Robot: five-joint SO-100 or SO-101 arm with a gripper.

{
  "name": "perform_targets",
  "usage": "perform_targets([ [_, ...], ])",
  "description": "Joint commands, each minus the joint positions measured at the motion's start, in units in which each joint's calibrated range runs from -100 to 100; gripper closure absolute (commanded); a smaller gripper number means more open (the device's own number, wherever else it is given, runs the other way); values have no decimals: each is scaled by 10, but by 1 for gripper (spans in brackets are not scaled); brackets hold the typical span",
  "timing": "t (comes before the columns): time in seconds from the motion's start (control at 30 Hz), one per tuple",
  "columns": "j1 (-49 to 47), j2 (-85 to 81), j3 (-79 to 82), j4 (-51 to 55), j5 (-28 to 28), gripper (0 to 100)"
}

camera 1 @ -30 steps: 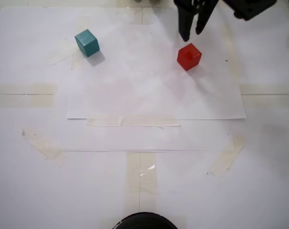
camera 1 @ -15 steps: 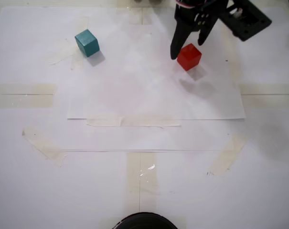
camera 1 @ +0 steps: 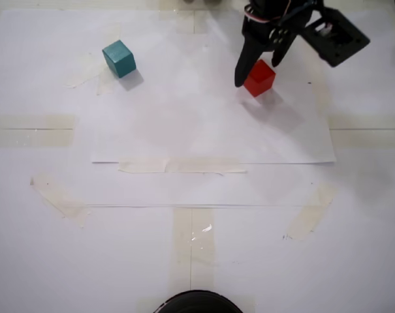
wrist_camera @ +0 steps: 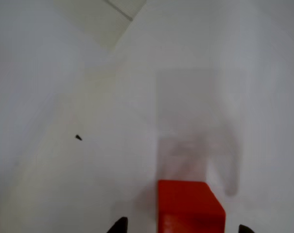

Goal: Put the red cube on the top of the blue cube.

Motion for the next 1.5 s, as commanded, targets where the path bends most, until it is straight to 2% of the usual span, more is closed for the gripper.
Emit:
perform_targets([
  [0.0, -1, 3, 4, -29, -2, 69],
  [0.8, 3, -3, 42, -71, 0, 87],
  [0.97, 2, -19, 43, -66, 2, 88],
  [1.47, 45, -118, -46, 148, 44, 89],
])
